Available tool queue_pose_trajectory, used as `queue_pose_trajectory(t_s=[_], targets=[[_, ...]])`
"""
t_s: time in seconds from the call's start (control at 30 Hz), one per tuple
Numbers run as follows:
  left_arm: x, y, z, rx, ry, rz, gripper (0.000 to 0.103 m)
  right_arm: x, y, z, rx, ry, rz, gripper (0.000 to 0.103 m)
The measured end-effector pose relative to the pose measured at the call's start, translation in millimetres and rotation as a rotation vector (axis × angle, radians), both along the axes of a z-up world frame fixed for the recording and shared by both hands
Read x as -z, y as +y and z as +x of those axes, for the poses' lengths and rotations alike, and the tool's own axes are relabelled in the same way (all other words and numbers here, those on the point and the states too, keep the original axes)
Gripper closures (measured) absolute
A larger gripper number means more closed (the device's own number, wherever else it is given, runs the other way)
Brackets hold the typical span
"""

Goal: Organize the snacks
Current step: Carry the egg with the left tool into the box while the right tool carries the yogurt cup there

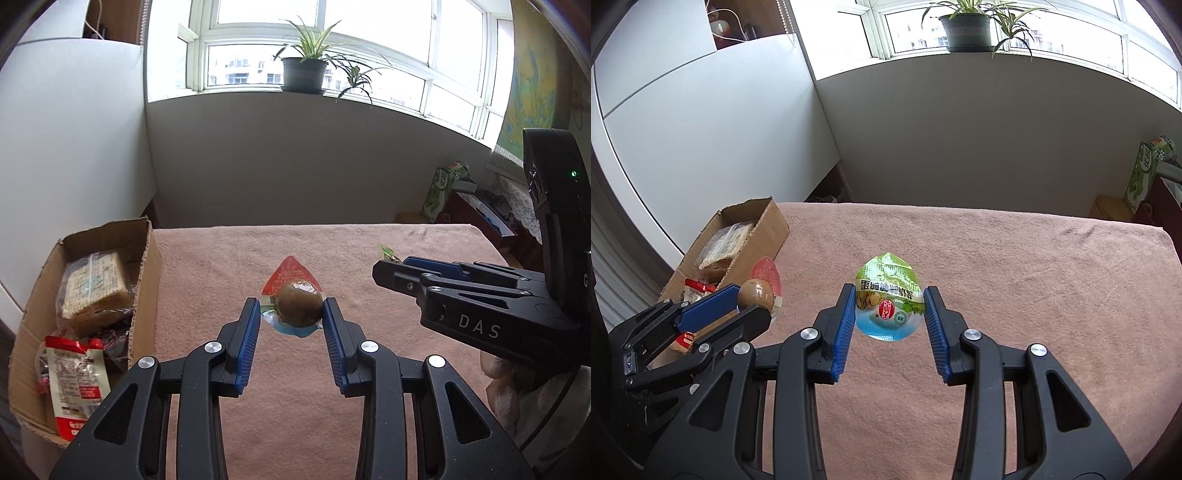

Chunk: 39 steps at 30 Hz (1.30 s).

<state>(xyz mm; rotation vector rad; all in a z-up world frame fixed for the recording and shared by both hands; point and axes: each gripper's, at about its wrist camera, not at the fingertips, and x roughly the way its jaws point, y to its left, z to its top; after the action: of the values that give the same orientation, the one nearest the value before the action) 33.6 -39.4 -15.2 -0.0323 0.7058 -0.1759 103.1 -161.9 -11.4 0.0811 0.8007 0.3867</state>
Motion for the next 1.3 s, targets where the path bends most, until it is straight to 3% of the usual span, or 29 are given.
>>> queue_pose_trajectory(t_s=[0.7,1.3], targets=[[-11,80,-33,-0.134,-0.062,-0.021,0.07,-18,99,-17,-0.149,-0.036,0.03,0.064],[3,177,-43,-0.312,-0.042,-0.065,0.07,1,200,-22,-0.307,-0.007,0.021,0.064]])
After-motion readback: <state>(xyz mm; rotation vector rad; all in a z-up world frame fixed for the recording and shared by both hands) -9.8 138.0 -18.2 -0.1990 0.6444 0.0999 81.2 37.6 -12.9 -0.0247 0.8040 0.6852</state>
